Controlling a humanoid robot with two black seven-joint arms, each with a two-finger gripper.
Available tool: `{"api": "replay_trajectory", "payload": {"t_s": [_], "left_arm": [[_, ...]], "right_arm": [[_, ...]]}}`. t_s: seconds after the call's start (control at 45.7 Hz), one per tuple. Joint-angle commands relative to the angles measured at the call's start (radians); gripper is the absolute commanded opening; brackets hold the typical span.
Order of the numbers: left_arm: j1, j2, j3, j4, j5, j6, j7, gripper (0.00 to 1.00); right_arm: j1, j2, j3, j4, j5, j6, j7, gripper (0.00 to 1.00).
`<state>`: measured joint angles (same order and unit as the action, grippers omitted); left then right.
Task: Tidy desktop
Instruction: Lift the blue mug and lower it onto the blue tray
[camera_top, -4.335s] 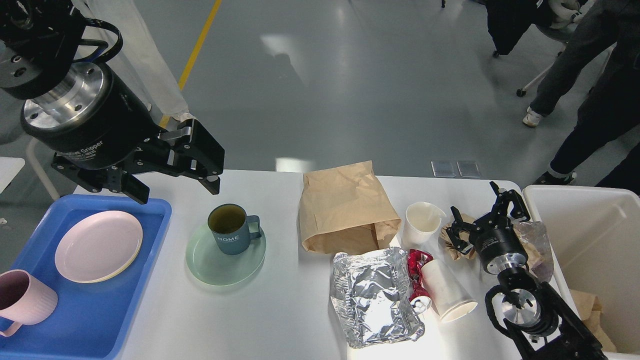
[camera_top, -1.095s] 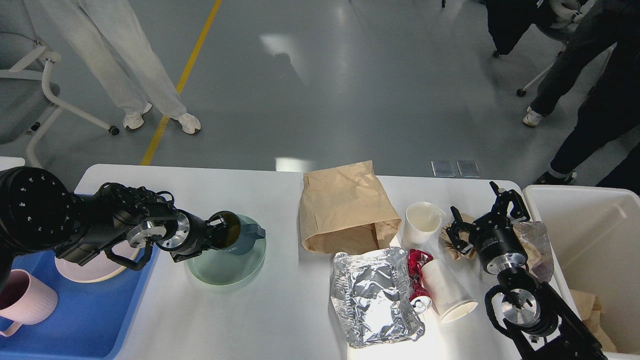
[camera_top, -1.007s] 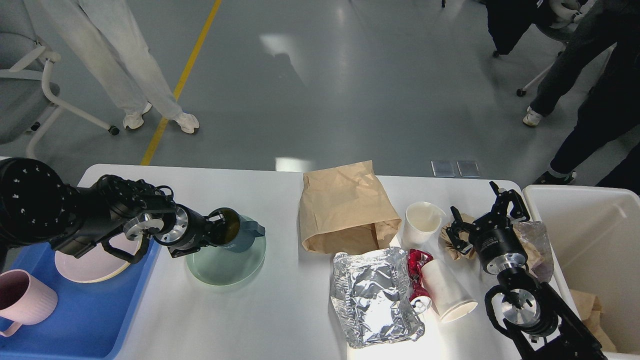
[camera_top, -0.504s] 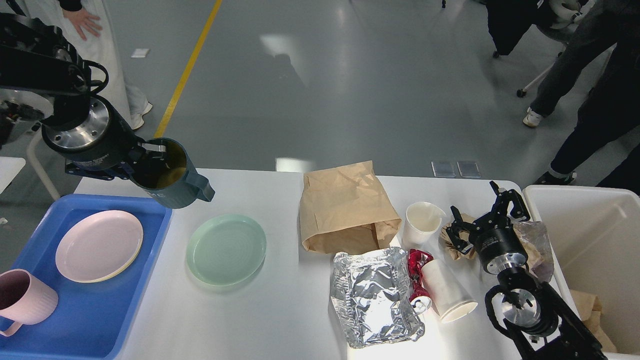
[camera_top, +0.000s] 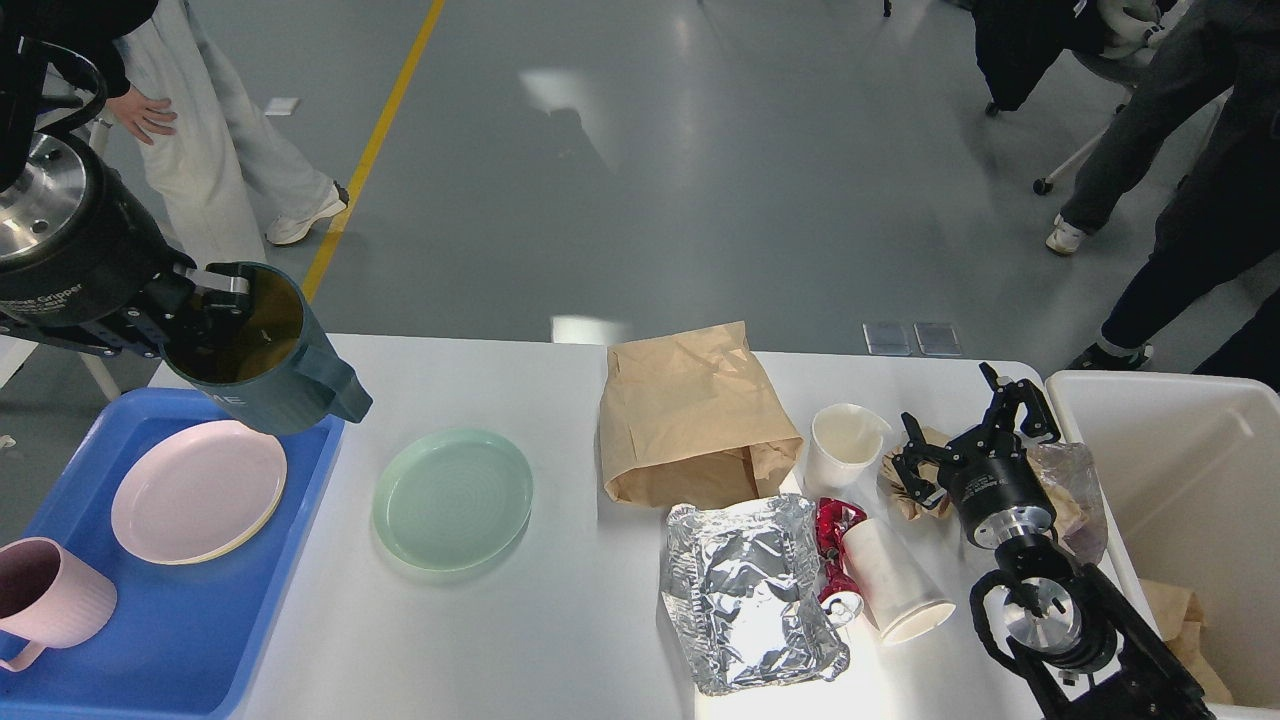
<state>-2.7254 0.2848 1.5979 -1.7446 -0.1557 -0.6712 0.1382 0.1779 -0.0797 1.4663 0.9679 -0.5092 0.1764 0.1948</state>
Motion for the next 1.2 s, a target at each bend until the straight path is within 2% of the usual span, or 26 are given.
{"api": "replay_trajectory", "payload": {"t_s": [0.0, 0.175, 0.263, 0.416, 0.526, 0.657, 0.832, 1.029, 1.182], "left_arm": [[0.059, 0.040, 0.002, -0.001, 0.056, 0.036, -0.002, 0.00], [0.188, 0.197, 0.002, 0.010, 0.191, 0.068, -0.025, 0.00], [0.275, 0.298, 0.000, 0.027, 0.297, 0.116, -0.042, 0.00], [0.518, 0.451, -0.039, 0.102, 0.479, 0.251, -0.049, 0.00], [0.711, 0.514, -0.125, 0.160, 0.582, 0.309, -0.052, 0.00], [0.909, 0.545, -0.236, 0.234, 0.648, 0.352, -0.055, 0.00], [1.081, 0.554, -0.303, 0.373, 0.651, 0.363, -0.071, 0.00], [1.230, 0.591, -0.417, 0.510, 0.650, 0.355, -0.083, 0.00], [1.303, 0.596, -0.513, 0.521, 0.650, 0.338, -0.094, 0.00]], "right_arm": [[0.000, 0.000, 0.000, 0.000, 0.000, 0.000, 0.000, 1.00], [0.000, 0.000, 0.000, 0.000, 0.000, 0.000, 0.000, 1.00], [0.000, 0.000, 0.000, 0.000, 0.000, 0.000, 0.000, 1.00], [-0.001, 0.000, 0.000, 0.000, 0.000, 0.000, 0.000, 1.00], [0.000, 0.000, -0.001, 0.000, 0.000, 0.000, 0.000, 1.00], [0.000, 0.000, 0.000, 0.000, 0.000, -0.001, 0.000, 1.00], [0.000, 0.000, 0.000, 0.000, 0.000, 0.000, 0.000, 1.00], [0.000, 0.001, 0.000, 0.000, 0.000, 0.000, 0.000, 1.00], [0.000, 0.000, 0.000, 0.000, 0.000, 0.000, 0.000, 1.00]]}}
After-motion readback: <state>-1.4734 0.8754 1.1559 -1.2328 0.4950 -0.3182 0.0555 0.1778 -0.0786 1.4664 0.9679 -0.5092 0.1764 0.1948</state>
